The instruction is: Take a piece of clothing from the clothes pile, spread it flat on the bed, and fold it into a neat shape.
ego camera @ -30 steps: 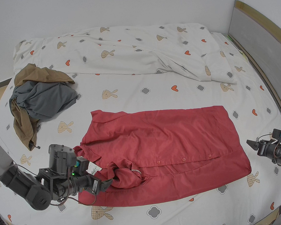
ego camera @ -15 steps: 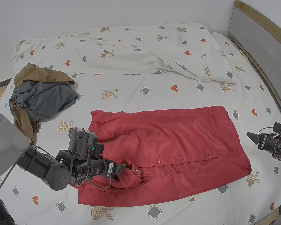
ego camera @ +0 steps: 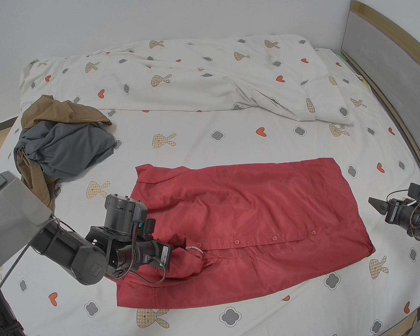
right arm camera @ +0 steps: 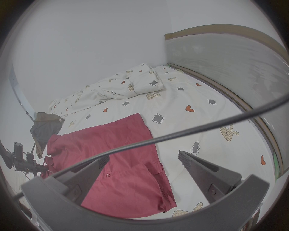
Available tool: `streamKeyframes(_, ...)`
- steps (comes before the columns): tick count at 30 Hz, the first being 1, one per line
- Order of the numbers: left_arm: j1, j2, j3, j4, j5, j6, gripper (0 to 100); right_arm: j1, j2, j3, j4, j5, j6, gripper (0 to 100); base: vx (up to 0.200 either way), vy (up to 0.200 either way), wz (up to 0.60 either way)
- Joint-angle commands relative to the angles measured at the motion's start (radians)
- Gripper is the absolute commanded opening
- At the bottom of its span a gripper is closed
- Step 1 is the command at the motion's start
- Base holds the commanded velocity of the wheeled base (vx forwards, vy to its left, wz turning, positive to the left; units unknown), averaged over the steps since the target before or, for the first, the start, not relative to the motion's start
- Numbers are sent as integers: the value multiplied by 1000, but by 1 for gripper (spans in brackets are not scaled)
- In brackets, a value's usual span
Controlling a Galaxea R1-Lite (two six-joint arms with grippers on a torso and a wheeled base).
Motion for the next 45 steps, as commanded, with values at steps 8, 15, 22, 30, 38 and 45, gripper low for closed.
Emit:
streamKeyframes(8, 4, -78, 21, 0, 9, -1, 0, 11, 6, 6, 1, 0, 1, 100, 0, 0, 0)
streamKeyframes(15, 4, -46, 12, -3, 9, -1, 0, 20, 8, 7, 0, 0, 1, 100, 0, 0, 0)
streamKeyframes(22, 21, -21, -3, 6, 35, 4, 0, 20, 11, 7, 1, 0, 1, 100, 0, 0, 0)
streamKeyframes(30, 22, -69, 12, 6, 37, 13, 100, 32, 23, 10, 1, 0, 1, 100, 0, 0, 0)
streamKeyframes(38, 30, -211, 119, 6, 37, 10, 100, 170, 103, 33, 1, 17, 130, 100, 0, 0, 0)
streamKeyframes(45, 4, -317, 274, 72, -43, -44, 100, 202, 313, -3, -2, 20, 233, 100, 0, 0, 0)
